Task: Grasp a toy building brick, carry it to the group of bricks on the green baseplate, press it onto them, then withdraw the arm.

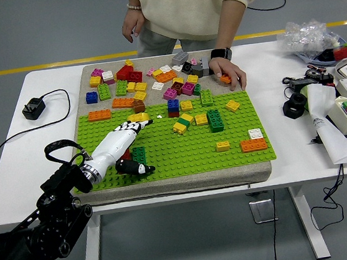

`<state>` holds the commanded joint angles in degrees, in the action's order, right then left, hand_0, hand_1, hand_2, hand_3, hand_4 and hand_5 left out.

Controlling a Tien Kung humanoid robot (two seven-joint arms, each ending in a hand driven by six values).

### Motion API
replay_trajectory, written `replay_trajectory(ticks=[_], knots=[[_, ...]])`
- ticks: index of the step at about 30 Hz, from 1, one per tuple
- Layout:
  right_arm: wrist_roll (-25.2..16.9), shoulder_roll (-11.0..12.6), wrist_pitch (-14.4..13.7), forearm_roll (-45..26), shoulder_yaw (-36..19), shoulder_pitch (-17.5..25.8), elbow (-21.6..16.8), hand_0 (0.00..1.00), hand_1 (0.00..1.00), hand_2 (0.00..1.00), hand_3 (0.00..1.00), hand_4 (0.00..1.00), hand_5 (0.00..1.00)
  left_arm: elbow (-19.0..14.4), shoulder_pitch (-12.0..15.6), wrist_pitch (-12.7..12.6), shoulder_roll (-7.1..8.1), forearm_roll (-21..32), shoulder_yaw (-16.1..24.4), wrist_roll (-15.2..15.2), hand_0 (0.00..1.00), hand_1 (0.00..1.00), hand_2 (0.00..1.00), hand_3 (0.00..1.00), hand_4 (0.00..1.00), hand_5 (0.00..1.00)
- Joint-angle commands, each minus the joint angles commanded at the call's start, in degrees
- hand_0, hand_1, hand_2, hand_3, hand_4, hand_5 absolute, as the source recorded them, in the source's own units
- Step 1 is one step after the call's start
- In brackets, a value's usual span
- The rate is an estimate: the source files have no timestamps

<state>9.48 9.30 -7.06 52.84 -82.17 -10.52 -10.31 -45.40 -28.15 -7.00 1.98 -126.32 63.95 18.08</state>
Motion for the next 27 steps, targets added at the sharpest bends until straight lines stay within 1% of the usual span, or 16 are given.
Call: replay_trajectory(ticks=[13, 23, 27], knots=[[0.02, -0.1, 0.08, 0.07, 0.08, 0.02, 0.0, 0.79, 0.703, 0.751, 0.713, 0.907, 0.551, 1.98, -0.65, -0.34, -0.12, 0.21, 0.6, 0.16, 0.998, 0.975, 0.958, 0.954, 0.998, 0.243], [-0.01, -0.15, 0.02, 0.0, 0.07, 0.0, 0.0, 0.79, 0.703, 0.751, 0.713, 0.907, 0.551, 2.03, -0.87, -0.18, -0.1, 0.29, 1.01, 0.13, 0.998, 0.973, 0.956, 0.949, 0.998, 0.242], [0.0, -0.09, 0.0, -0.01, -0.04, 0.07, 0.0, 0.79, 0.703, 0.751, 0.713, 0.907, 0.551, 1.42, -0.59, 0.59, 0.15, 0.52, 1.08, 0.18, 0.998, 0.973, 0.956, 0.949, 0.998, 0.242]])
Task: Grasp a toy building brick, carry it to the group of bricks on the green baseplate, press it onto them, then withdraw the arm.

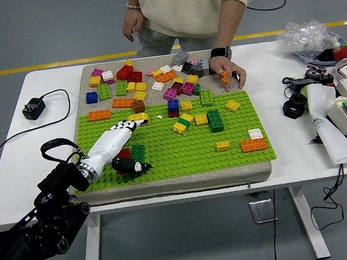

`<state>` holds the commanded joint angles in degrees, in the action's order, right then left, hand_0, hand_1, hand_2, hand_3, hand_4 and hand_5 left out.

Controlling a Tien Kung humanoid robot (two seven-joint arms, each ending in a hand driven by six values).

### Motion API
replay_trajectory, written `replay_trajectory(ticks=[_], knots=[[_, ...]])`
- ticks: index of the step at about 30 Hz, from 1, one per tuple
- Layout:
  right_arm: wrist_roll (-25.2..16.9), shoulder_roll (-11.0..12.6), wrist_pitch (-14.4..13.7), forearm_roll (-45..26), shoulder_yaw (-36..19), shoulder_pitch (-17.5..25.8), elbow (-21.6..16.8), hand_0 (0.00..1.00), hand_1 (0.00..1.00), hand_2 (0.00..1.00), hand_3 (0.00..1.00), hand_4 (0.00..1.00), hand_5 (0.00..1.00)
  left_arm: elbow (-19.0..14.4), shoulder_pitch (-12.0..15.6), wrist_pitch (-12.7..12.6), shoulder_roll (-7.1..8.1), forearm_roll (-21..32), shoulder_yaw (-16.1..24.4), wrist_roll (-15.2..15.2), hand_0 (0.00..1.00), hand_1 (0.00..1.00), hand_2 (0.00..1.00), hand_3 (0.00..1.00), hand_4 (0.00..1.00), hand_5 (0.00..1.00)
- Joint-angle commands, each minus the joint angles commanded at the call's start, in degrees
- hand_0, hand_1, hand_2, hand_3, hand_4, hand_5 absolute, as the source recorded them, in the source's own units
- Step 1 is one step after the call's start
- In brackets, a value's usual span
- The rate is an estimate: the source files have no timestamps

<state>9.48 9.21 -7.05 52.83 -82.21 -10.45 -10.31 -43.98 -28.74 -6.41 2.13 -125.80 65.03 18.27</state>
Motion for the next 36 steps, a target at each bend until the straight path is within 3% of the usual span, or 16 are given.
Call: replay_trajectory(ticks=[5, 12, 13, 19, 20, 24, 26, 36], knots=[[0.03, 0.05, 0.07, 0.07, -0.15, 0.11, 0.0, 0.79, 0.703, 0.751, 0.713, 0.907, 0.552, -1.46, 0.5, 1.1, 0.25, 0.83, -0.4, -0.03, 0.998, 0.973, 0.953, 0.947, 0.998, 0.242], [-0.16, 0.02, -0.17, -0.1, -0.11, -0.09, 0.0, 0.789, 0.703, 0.751, 0.713, 0.907, 0.551, -5.93, 0.84, 4.94, 0.34, 3.94, -2.08, -0.85, 0.998, 0.973, 0.953, 0.946, 0.998, 0.241], [-0.15, 0.02, -0.19, -0.11, -0.16, -0.06, 0.0, 0.79, 0.704, 0.751, 0.714, 0.907, 0.551, -6.41, 0.86, 5.64, 0.45, 3.52, -1.89, -1.22, 0.998, 0.991, 0.959, 0.809, 0.998, 0.481], [-0.17, 0.09, -0.11, -0.11, -0.36, 0.07, 0.0, 0.79, 0.704, 0.751, 0.714, 0.907, 0.551, -8.54, 0.95, 7.2, 1.33, 0.55, -1.24, -2.23, 0.998, 0.991, 0.959, 0.809, 0.998, 0.481], [-0.25, 0.06, -0.12, -0.14, -0.36, 0.03, 0.0, 0.79, 0.703, 0.751, 0.714, 0.907, 0.552, -8.68, 0.78, 7.25, 1.56, -0.8, -1.04, -2.33, 0.998, 0.998, 0.958, 0.568, 0.998, 0.621], [-0.46, 0.03, -0.26, -0.24, -0.29, -0.14, 0.0, 0.79, 0.703, 0.751, 0.714, 0.907, 0.552, -8.26, 0.45, 7.53, 2.35, -2.86, -1.5, -2.43, 0.998, 0.998, 0.958, 0.568, 0.998, 0.621], [-0.47, 0.03, -0.27, -0.24, -0.35, -0.12, 0.0, 0.789, 0.702, 0.751, 0.714, 0.907, 0.551, -7.95, 0.39, 7.71, 2.52, -3.25, -1.66, -2.47, 0.998, 0.996, 0.954, 0.559, 0.998, 0.666], [-0.39, 0.0, -0.36, -0.31, -0.21, -0.13, 0.0, 0.79, 0.703, 0.751, 0.714, 0.907, 0.551, -4.92, -0.67, 7.93, 2.46, -4.2, -3.36, -2.31, 0.998, 0.998, 0.955, 0.559, 0.992, 0.677]])
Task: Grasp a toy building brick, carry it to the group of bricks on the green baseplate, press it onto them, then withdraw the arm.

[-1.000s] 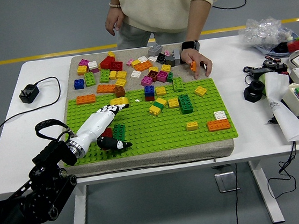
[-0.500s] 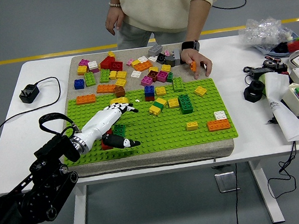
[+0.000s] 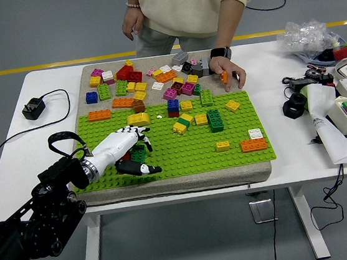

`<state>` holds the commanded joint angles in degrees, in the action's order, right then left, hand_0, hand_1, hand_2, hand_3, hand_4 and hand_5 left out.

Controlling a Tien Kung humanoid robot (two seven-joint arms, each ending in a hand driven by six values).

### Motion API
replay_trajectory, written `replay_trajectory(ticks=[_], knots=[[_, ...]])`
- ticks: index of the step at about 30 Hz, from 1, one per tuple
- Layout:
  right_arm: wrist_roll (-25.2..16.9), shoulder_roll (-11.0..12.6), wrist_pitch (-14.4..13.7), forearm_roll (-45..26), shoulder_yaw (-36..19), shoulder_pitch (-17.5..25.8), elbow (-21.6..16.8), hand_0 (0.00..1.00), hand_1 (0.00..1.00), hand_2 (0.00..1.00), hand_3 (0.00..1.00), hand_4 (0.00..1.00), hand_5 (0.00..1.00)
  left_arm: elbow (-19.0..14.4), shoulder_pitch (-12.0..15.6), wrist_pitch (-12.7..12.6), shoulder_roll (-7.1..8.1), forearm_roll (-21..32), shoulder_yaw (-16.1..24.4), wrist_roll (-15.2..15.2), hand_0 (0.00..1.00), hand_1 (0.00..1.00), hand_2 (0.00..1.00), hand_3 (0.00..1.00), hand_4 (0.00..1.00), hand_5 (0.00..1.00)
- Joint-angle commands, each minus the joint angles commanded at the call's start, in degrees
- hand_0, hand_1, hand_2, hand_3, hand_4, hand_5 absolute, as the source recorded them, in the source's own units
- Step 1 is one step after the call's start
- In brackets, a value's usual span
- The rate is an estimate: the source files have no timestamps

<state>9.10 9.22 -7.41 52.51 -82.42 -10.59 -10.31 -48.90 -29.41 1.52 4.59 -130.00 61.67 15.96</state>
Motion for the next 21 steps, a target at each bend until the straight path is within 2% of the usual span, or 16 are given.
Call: replay_trajectory(ticks=[21], knots=[[0.22, -0.17, -0.04, 0.19, 0.68, -0.05, 0.0, 0.79, 0.703, 0.751, 0.715, 0.907, 0.551, 5.77, -3.15, -1.0, -1.23, 0.0, -0.48, 0.21, 0.998, 0.998, 0.968, 0.588, 0.971, 0.693]])
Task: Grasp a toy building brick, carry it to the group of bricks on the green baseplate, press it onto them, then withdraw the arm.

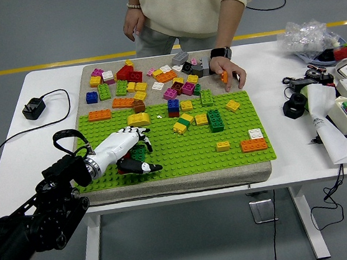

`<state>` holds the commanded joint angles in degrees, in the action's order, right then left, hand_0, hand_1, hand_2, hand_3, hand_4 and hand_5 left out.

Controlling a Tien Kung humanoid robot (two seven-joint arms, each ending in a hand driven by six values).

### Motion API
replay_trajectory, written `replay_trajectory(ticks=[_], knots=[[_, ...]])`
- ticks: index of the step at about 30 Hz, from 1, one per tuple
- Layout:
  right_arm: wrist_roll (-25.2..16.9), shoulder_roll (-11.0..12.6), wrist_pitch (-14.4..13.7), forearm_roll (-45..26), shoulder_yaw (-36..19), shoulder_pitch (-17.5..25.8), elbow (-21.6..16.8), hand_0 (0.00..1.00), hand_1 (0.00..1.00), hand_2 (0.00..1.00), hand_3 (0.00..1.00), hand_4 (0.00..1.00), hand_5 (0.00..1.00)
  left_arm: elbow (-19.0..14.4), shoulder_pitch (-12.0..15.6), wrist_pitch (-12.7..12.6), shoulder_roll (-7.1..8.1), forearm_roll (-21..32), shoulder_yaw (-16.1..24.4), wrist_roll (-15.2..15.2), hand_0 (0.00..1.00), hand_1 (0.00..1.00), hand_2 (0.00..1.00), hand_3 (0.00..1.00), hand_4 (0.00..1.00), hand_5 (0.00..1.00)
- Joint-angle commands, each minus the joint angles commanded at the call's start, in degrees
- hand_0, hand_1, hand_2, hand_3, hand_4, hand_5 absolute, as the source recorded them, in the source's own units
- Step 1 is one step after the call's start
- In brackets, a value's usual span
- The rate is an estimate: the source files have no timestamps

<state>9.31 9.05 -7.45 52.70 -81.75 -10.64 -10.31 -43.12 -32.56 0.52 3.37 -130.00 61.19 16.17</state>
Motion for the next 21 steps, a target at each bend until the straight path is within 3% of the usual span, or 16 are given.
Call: replay_trajectory(ticks=[21], knots=[[0.02, 0.04, 0.25, 0.01, -0.44, 0.07, 0.0, 0.79, 0.703, 0.75, 0.715, 0.908, 0.55, 0.49, 0.49, 0.83, 0.73, 0.83, 1.72, 0.2, 0.998, 0.998, 0.969, 0.579, 0.968, 0.689]])
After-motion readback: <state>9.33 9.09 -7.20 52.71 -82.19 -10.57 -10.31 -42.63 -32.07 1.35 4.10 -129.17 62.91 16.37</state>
